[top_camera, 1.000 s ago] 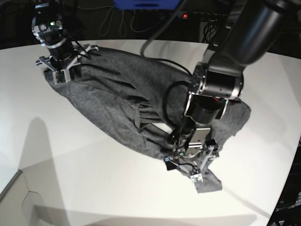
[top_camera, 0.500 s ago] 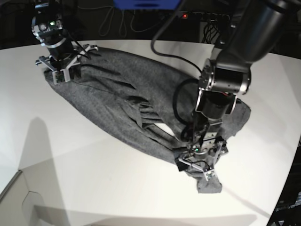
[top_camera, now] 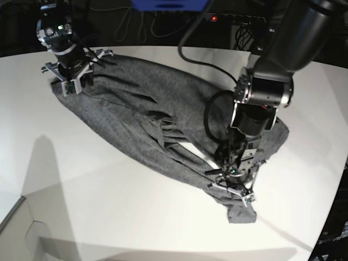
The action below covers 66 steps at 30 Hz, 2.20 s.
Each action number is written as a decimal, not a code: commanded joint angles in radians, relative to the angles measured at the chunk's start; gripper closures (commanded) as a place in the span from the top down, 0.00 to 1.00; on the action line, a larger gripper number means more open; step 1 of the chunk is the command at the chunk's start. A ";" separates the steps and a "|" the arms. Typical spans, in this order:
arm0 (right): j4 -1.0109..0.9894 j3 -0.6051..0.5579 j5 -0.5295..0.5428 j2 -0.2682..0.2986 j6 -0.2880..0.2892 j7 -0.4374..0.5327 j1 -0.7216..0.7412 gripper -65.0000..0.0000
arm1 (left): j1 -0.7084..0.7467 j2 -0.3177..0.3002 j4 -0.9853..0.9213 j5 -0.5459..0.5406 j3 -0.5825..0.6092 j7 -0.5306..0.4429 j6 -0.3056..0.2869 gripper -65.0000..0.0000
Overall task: Layout the t-shirt on the table in an organized manner, then fold the t-shirt properly
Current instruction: 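Regrasp the shirt end with the left gripper, gathering fabric, then adjust the left gripper's hold on the shirt end while the right gripper holds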
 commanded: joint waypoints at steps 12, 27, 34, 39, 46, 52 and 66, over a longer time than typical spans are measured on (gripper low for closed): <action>0.018 0.002 0.002 0.010 -0.005 0.019 0.005 0.19 | 0.059 0.023 0.242 -0.121 0.004 0.103 -0.012 0.49; 0.018 -0.004 0.002 0.013 -0.005 0.019 0.028 0.19 | 0.010 0.045 0.239 -0.124 -0.002 0.098 0.014 0.50; 0.018 -0.005 0.002 0.013 -0.005 0.019 0.028 0.19 | -0.066 0.046 0.127 -0.116 0.004 0.098 0.188 0.50; 0.018 -0.005 0.002 0.013 -0.005 0.019 0.026 0.19 | -0.098 0.074 0.016 -0.115 0.007 0.046 0.185 0.50; 0.018 -0.005 0.002 0.013 -0.005 0.019 0.026 0.19 | -0.098 0.065 -0.034 -0.096 0.117 -0.001 0.185 0.50; 0.018 -0.005 0.002 0.013 -0.005 0.019 0.026 0.19 | -0.087 0.022 -0.129 -0.098 0.034 0.000 0.185 0.50; 0.019 -0.005 0.002 0.008 -0.005 0.019 0.028 0.19 | 0.200 -0.036 0.472 -0.098 -0.122 0.408 0.192 0.49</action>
